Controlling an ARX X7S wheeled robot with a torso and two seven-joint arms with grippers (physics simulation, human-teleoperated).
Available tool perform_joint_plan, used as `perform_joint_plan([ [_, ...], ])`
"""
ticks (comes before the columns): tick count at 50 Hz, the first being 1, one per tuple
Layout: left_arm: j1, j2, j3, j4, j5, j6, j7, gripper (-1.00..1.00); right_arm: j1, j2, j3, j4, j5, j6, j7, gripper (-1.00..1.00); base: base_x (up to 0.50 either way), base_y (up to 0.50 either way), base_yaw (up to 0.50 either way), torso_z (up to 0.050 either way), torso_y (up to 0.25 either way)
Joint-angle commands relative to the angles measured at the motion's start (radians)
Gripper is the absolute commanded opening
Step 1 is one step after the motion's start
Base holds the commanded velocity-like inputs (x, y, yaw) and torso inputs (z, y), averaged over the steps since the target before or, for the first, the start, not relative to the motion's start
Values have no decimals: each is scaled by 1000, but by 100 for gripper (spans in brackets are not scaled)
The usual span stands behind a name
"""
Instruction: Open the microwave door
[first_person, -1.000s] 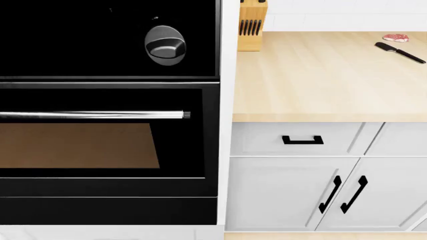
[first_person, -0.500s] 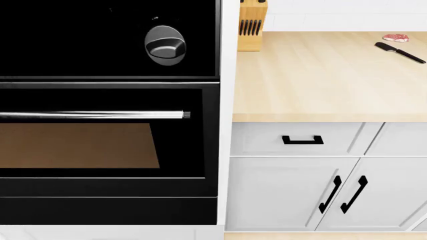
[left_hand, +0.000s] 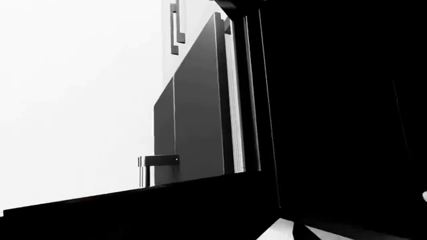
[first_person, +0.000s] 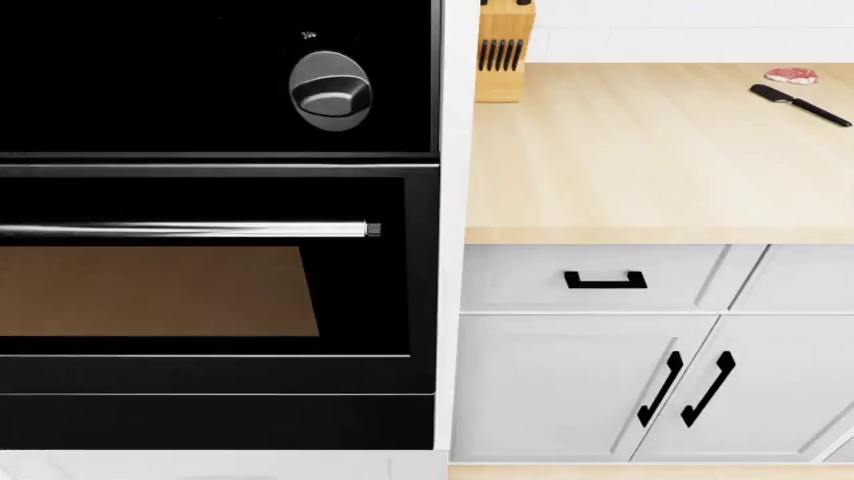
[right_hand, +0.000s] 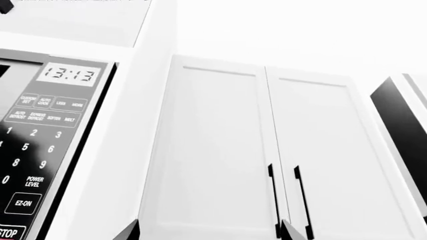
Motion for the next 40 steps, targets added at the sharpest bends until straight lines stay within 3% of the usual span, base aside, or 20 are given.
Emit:
perform_joint_plan([
  [1,1,-85,6,-52,15,-2,54,100,39,-7,-17,1,12,17,5,100,0,0,0,0,0],
  [13,-89,-167,90,-153,127,23,187,100,93,-25,-51,-3,20,52,19,100,0,0,0,0,0],
  [31,-340,-222,278,-369,455,84,446,100,164,-52,-87,6,29,90,24,100,0,0,0,0,0],
  [40,-416,-298,328,-430,587,104,563,100,208,-72,-109,11,34,113,27,100,0,0,0,0,0],
])
